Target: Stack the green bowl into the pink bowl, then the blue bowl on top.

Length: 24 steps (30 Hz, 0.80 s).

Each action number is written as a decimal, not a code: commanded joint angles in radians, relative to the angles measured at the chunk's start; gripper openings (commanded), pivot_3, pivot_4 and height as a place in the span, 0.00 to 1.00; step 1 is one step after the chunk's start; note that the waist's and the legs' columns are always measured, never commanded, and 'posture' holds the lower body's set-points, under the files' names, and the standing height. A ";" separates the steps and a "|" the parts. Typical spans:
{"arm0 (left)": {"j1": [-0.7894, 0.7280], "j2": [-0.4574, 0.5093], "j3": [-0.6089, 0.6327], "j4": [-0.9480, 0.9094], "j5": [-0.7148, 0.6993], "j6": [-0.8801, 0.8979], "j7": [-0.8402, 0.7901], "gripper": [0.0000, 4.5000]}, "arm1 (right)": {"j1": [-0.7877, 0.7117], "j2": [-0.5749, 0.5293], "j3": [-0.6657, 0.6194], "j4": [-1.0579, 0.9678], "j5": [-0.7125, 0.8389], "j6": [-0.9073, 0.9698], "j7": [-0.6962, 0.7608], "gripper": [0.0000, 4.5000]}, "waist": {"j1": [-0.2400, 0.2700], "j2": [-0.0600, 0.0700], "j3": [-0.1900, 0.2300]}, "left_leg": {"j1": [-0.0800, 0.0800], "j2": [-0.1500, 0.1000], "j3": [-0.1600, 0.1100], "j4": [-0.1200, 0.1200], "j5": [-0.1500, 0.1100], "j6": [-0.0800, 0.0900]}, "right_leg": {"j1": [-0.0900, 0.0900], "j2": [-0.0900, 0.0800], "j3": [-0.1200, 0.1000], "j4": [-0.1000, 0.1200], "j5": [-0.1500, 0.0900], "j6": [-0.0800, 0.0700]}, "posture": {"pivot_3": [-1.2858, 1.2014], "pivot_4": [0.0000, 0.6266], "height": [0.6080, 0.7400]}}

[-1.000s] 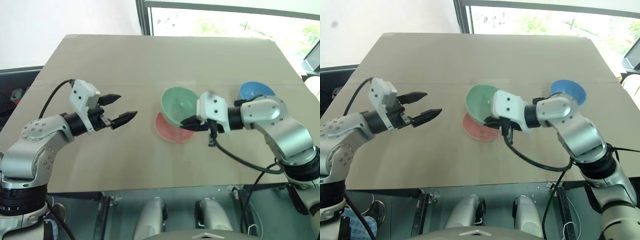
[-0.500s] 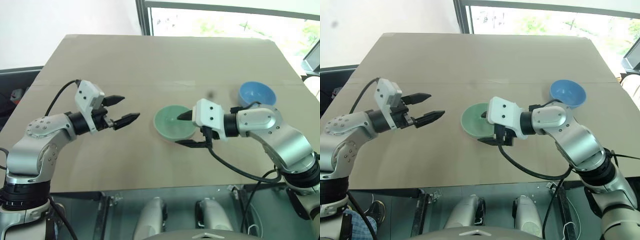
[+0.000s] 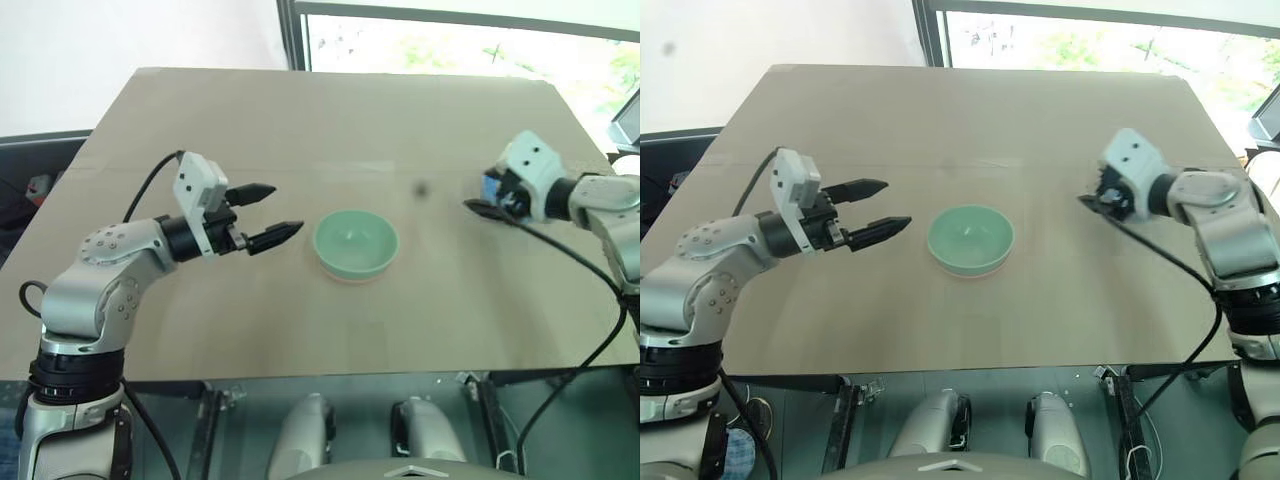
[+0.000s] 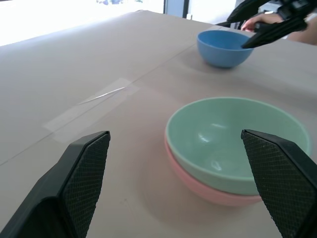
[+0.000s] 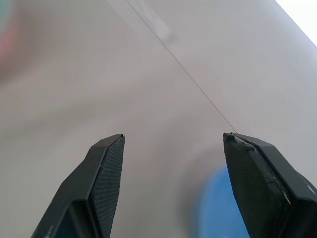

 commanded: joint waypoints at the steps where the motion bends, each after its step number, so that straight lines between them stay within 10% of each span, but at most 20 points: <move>1: -0.022 -0.002 -0.005 -0.031 -0.011 -0.007 -0.005 1.00 | -0.053 0.006 -0.017 0.195 -0.049 -0.140 -0.020 0.74 | -0.004 0.000 0.000 | 0.000 0.000 0.000 0.000 0.000 0.000 | 0.000 0.000 0.000 0.000 0.000 0.000 | 0.52 0.24 1.00; 11: -0.007 0.001 0.001 -0.037 0.002 -0.016 0.006 1.00 | -0.180 0.143 0.024 0.635 -0.135 -0.336 -0.044 0.74 | -0.018 0.001 0.001 | 0.001 0.002 0.001 0.000 0.000 0.000 | 0.000 0.000 0.001 0.000 0.000 0.000 | 0.52 0.24 1.00; 24: 0.019 0.016 0.025 -0.043 -0.001 -0.016 0.011 1.00 | -0.279 0.146 -0.066 0.575 -0.088 -0.308 -0.031 0.74 | -0.017 0.002 0.001 | 0.001 0.003 0.000 -0.001 0.000 0.000 | 0.001 0.000 0.001 0.000 0.000 0.000 | 0.52 0.24 1.00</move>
